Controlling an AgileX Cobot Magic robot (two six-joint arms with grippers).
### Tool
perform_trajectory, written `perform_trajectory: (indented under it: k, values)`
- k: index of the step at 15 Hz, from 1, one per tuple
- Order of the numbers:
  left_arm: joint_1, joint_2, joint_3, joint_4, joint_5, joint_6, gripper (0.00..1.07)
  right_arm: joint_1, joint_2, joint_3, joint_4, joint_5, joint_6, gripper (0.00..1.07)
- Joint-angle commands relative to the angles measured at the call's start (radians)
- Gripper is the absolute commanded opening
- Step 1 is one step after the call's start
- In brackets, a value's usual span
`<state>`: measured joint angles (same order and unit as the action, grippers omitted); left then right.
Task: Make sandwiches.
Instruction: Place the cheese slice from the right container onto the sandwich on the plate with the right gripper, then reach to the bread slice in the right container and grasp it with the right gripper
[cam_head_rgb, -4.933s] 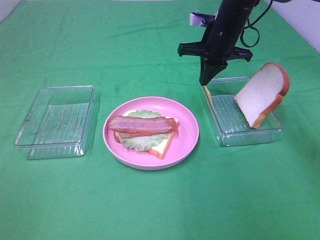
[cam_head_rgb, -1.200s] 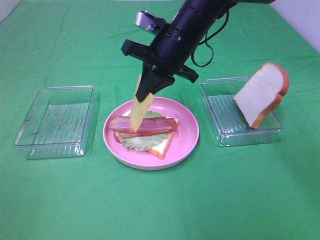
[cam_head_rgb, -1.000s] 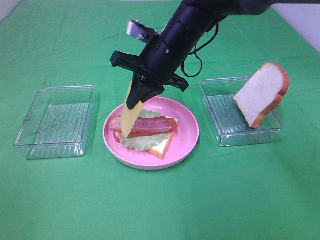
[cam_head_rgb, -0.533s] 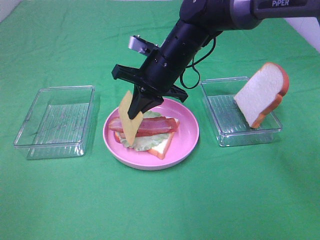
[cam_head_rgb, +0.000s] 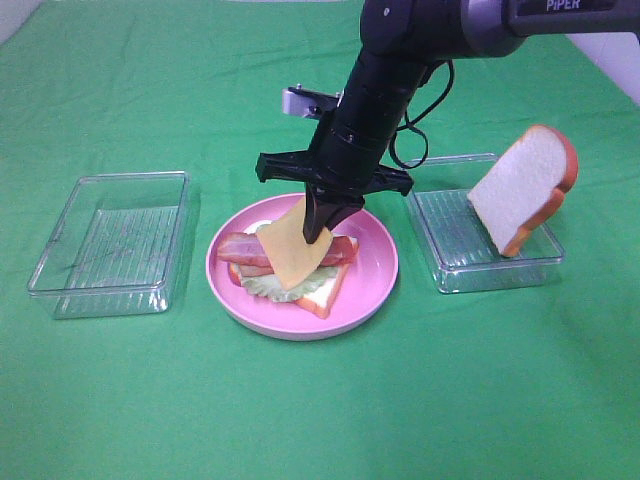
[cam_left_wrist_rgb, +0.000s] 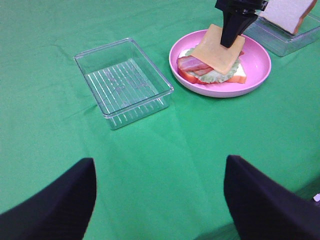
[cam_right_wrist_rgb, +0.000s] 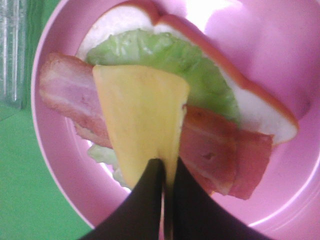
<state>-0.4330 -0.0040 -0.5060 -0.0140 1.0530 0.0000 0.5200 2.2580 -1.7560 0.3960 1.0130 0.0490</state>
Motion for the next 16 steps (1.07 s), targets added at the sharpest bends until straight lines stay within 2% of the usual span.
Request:
perform_trajectory:
  k: [1,3,4,6,8,12,16]
  values:
    - [-0.004,-0.024,0.007,-0.005,-0.006,0.000,0.69,-0.003,-0.009,0.006,-0.029,-0.041,0.014,0.30]
    - [-0.004,-0.024,0.007,-0.005,-0.006,0.000,0.69,-0.003,-0.009,0.006,-0.049,-0.067,0.009,0.54]
    - [-0.004,-0.024,0.007,-0.005,-0.006,0.000,0.69,-0.003,-0.009,0.006,-0.071,-0.072,0.009,0.61]
    - [-0.004,-0.024,0.007,-0.005,-0.006,0.000,0.69,-0.003,-0.009,0.004,-0.116,-0.072,0.012,0.67]
    - [-0.004,-0.024,0.007,-0.005,-0.006,0.000,0.69,-0.003,-0.024,0.004,-0.169,-0.068,0.013,0.71]
    - [-0.004,-0.024,0.007,-0.005,-0.006,0.000,0.69,-0.004,-0.133,0.004,-0.256,-0.060,0.018,0.71]
    - [-0.004,-0.024,0.007,-0.005,-0.006,0.000,0.69,-0.086,-0.235,0.003,-0.268,0.005,0.030,0.71]
